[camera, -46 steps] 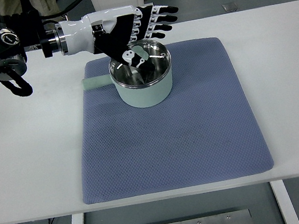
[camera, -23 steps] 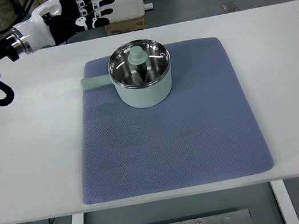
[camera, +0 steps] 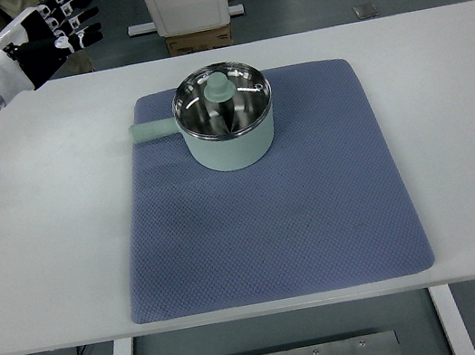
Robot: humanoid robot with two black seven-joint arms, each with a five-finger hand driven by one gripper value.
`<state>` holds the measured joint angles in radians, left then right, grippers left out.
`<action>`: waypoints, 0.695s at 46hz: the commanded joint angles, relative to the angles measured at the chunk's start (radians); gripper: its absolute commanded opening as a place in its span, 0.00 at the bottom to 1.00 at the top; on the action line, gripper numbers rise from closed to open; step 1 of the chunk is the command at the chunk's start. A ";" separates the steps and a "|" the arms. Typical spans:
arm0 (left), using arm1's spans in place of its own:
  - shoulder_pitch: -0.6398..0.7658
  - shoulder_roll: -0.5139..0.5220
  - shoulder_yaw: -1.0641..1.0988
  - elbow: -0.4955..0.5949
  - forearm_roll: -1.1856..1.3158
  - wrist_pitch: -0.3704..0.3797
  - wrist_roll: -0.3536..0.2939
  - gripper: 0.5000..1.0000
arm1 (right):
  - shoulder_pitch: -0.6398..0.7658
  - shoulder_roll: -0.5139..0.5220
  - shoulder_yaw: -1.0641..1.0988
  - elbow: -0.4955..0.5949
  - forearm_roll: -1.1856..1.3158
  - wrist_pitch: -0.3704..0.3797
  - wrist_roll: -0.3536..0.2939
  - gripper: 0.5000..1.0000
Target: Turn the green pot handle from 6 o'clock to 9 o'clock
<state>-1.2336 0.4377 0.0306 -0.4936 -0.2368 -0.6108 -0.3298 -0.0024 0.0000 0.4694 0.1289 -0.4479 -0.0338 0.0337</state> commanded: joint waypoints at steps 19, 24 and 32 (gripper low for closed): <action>0.135 -0.037 -0.182 0.035 -0.001 0.080 0.001 1.00 | 0.001 0.000 0.000 0.000 0.000 0.000 0.000 1.00; 0.160 -0.042 -0.236 0.049 -0.001 0.085 0.018 1.00 | 0.001 0.000 0.000 0.000 0.000 0.000 0.000 1.00; 0.207 -0.079 -0.294 0.101 -0.003 0.092 0.032 1.00 | -0.001 0.000 0.000 0.000 0.000 0.000 0.000 1.00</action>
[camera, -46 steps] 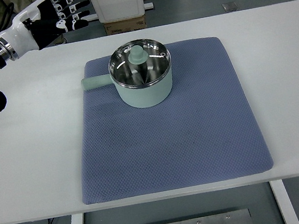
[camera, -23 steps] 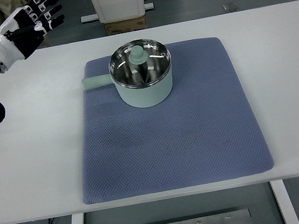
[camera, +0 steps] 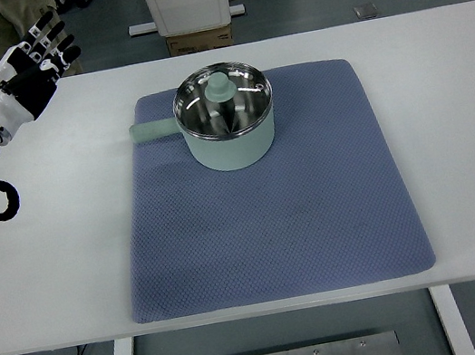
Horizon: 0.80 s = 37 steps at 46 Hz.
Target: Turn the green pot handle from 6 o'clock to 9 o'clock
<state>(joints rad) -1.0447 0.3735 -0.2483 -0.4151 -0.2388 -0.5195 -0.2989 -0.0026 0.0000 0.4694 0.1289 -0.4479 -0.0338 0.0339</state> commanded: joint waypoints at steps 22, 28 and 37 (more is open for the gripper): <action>0.107 -0.062 -0.183 0.035 -0.085 0.016 0.020 1.00 | 0.001 0.000 0.000 0.000 0.000 0.000 0.000 1.00; 0.109 -0.079 -0.216 0.039 -0.088 0.018 0.021 1.00 | 0.000 0.000 0.000 0.000 0.000 0.000 0.000 1.00; 0.114 -0.133 -0.259 0.085 -0.088 0.019 0.021 1.00 | 0.001 0.000 0.000 0.000 0.000 0.000 0.000 1.00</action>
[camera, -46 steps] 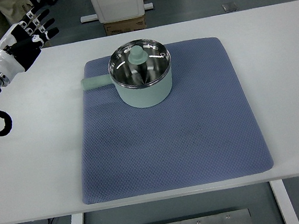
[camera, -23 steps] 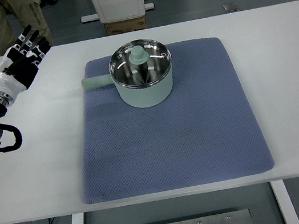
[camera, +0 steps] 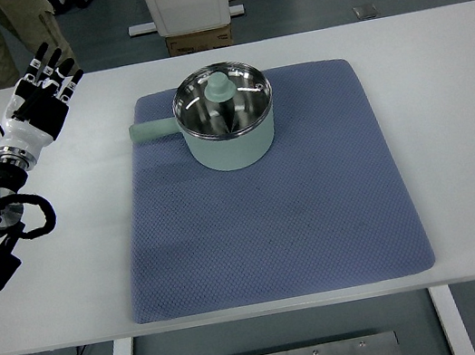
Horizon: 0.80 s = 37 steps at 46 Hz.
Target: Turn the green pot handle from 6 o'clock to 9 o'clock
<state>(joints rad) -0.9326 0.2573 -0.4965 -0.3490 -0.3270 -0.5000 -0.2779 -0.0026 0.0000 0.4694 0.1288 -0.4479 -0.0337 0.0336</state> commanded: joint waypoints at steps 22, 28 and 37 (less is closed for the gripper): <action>0.001 -0.124 -0.094 0.087 0.000 0.047 -0.004 1.00 | 0.001 0.000 0.000 0.000 0.000 0.000 0.000 1.00; 0.001 -0.132 -0.105 0.087 0.002 0.051 -0.006 1.00 | 0.000 0.000 0.000 0.000 0.000 0.000 0.000 1.00; 0.001 -0.130 -0.106 0.087 0.002 0.049 -0.007 1.00 | 0.001 0.000 0.000 0.000 0.000 0.000 0.000 1.00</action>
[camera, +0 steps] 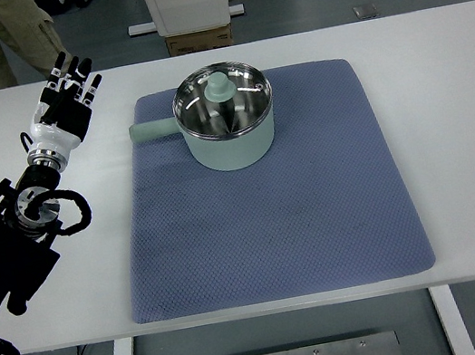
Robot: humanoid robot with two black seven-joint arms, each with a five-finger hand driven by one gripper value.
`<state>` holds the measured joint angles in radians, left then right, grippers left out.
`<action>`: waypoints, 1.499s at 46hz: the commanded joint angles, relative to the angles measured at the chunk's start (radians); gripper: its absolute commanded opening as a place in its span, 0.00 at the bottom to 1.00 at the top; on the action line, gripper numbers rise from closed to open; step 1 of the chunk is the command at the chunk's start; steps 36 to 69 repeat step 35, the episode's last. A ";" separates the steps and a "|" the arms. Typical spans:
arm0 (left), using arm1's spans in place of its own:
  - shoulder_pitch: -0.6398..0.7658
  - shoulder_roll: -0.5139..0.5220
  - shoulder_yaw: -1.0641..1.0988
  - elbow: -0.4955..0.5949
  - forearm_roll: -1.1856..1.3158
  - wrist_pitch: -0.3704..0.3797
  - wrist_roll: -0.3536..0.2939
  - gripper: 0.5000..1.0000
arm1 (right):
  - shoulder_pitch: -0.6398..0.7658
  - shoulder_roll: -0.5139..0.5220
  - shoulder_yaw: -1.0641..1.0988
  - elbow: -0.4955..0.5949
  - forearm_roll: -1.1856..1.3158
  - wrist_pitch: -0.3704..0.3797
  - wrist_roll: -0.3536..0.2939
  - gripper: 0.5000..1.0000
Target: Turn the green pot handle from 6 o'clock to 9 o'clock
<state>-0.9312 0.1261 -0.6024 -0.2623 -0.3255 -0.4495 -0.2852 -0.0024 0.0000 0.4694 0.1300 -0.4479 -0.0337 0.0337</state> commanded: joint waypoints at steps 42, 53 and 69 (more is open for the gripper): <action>0.000 -0.031 -0.008 0.000 0.002 -0.003 -0.002 1.00 | 0.002 0.000 0.000 -0.001 -0.002 0.000 0.003 1.00; 0.000 -0.031 -0.008 0.000 0.002 -0.003 -0.002 1.00 | 0.002 0.000 0.000 -0.001 -0.002 0.000 0.003 1.00; 0.000 -0.031 -0.008 0.000 0.002 -0.003 -0.002 1.00 | 0.002 0.000 0.000 -0.001 -0.002 0.000 0.003 1.00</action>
